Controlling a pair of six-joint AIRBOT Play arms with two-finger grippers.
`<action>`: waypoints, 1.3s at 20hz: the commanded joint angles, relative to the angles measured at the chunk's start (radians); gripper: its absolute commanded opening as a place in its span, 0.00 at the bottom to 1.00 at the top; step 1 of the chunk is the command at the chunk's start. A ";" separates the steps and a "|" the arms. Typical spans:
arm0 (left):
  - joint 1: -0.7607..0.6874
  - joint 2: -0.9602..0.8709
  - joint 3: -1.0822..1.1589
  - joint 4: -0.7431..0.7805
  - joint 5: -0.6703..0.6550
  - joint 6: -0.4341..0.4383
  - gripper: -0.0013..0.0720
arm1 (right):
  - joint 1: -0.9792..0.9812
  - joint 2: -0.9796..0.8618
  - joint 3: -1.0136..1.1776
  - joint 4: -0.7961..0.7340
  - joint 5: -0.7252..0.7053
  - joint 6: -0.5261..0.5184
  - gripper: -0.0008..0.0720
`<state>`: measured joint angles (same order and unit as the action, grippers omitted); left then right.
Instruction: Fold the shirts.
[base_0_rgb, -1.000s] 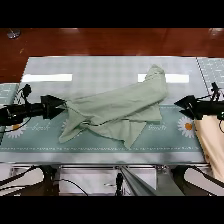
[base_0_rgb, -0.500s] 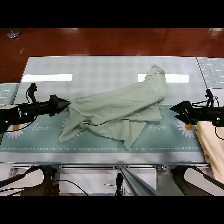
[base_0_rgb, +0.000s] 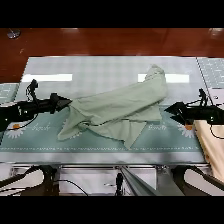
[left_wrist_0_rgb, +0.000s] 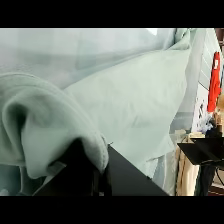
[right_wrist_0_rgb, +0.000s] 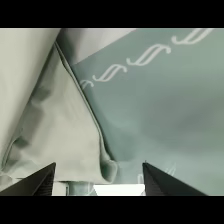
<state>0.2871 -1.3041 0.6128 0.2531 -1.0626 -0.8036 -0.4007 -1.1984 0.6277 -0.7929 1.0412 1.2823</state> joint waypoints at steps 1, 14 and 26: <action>-0.001 0.000 0.002 0.000 -0.007 0.003 0.07 | 0.037 -0.030 0.001 -0.022 0.011 0.039 0.86; -0.001 0.000 0.002 0.000 -0.024 0.001 0.07 | 0.233 -0.267 0.154 0.101 0.030 -0.002 0.75; -0.003 0.064 0.500 -0.016 -0.154 -0.190 0.06 | 0.195 -0.209 1.060 -0.016 0.292 0.129 0.03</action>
<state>0.2848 -1.2724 0.8886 0.2451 -1.1957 -0.9024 -0.1764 -1.4391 1.3689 -0.7532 1.2850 1.3277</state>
